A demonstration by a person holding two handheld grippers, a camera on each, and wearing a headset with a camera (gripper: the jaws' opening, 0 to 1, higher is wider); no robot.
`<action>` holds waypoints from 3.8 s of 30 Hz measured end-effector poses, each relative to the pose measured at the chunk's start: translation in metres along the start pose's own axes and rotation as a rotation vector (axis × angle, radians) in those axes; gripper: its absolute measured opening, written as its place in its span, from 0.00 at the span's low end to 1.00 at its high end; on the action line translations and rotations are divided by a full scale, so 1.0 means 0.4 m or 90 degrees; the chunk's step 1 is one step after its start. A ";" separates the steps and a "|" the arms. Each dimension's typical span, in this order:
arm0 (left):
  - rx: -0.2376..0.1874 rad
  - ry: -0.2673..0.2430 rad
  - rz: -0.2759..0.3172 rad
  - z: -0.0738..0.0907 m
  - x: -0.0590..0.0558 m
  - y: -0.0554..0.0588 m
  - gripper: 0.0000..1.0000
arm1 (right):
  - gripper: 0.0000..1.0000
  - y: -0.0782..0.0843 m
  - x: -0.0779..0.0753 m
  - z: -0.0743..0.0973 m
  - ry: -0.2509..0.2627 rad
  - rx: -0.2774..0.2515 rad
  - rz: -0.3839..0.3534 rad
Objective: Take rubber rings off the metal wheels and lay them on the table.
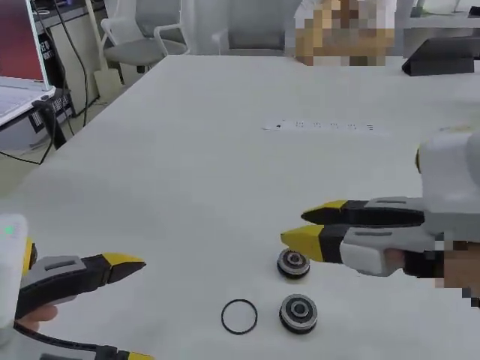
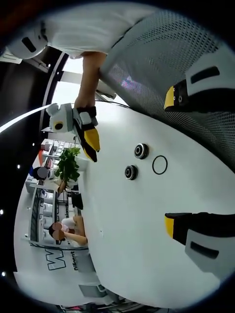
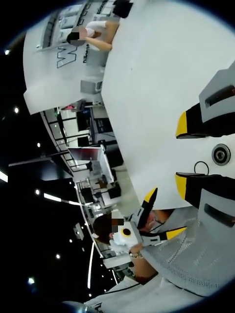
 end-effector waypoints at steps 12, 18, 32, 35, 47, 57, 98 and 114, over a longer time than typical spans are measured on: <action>-0.017 0.008 -0.039 0.020 0.002 -0.059 0.84 | 0.30 0.011 -0.042 0.060 0.019 -0.017 -0.007; -0.041 0.012 -0.062 0.034 -0.004 -0.117 0.87 | 0.32 0.040 -0.043 0.069 0.019 -0.002 -0.019; -0.058 0.039 -0.186 0.027 -0.035 -0.264 0.86 | 0.34 0.117 -0.031 0.040 -0.001 0.061 -0.025; -0.061 0.042 -0.206 0.018 -0.033 -0.291 0.85 | 0.34 0.129 -0.030 0.032 -0.004 0.074 -0.023; -0.095 0.091 -0.229 -0.078 -0.063 -0.369 0.78 | 0.32 0.166 -0.038 0.012 -0.014 0.109 -0.020; -0.100 0.114 -0.231 -0.156 -0.068 -0.356 0.68 | 0.30 0.169 -0.049 0.019 0.000 0.105 -0.018; -0.005 0.100 -0.245 -0.298 -0.061 -0.193 0.37 | 0.25 0.244 -0.013 -0.066 -0.041 0.188 0.027; 0.048 0.099 -0.244 -0.350 -0.069 -0.142 0.17 | 0.21 0.264 -0.001 -0.098 -0.031 0.214 0.050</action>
Point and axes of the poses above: the centre of the closed fingertips' face, and the gripper's own axes: z roughly backward along the fingers, x roughly to its left, y roughly out of its underside, the point moved 4 cm from there along z, roughly backward along the fingers, and after that the axes turned 14 degrees about x, right-handed, at the moved point
